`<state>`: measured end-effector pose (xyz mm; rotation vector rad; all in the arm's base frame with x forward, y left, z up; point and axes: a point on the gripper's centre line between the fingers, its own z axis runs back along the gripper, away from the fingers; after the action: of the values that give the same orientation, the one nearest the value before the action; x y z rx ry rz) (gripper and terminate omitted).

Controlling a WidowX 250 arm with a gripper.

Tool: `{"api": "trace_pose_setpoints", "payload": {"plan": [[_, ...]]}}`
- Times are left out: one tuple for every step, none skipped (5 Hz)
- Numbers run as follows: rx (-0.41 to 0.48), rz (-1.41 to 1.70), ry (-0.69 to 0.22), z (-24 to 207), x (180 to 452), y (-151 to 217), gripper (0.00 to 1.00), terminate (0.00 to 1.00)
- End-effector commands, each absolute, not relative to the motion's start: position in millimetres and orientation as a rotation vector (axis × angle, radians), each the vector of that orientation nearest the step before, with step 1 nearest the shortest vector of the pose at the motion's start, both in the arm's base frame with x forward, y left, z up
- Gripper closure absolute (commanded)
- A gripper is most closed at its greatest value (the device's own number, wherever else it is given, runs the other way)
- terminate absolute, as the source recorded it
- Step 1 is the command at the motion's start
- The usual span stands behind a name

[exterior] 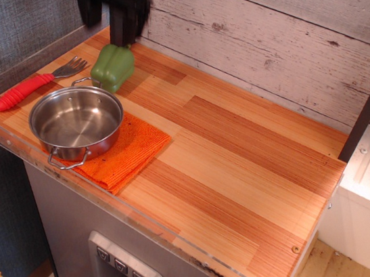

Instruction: Put the pepper above the pan

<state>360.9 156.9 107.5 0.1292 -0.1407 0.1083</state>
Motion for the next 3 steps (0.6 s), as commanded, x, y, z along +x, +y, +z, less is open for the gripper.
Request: {"api": "trace_pose_setpoints", "payload": {"plan": [[0.057, 0.078, -0.239, 172.8, 312.3, 134.6, 0.0, 0.0], [0.024, 0.036, -0.211, 157.8, 293.6, 117.1, 0.0, 0.0], [0.041, 0.029, -0.197, 153.4, 280.4, 112.1, 0.0, 0.0]]}}
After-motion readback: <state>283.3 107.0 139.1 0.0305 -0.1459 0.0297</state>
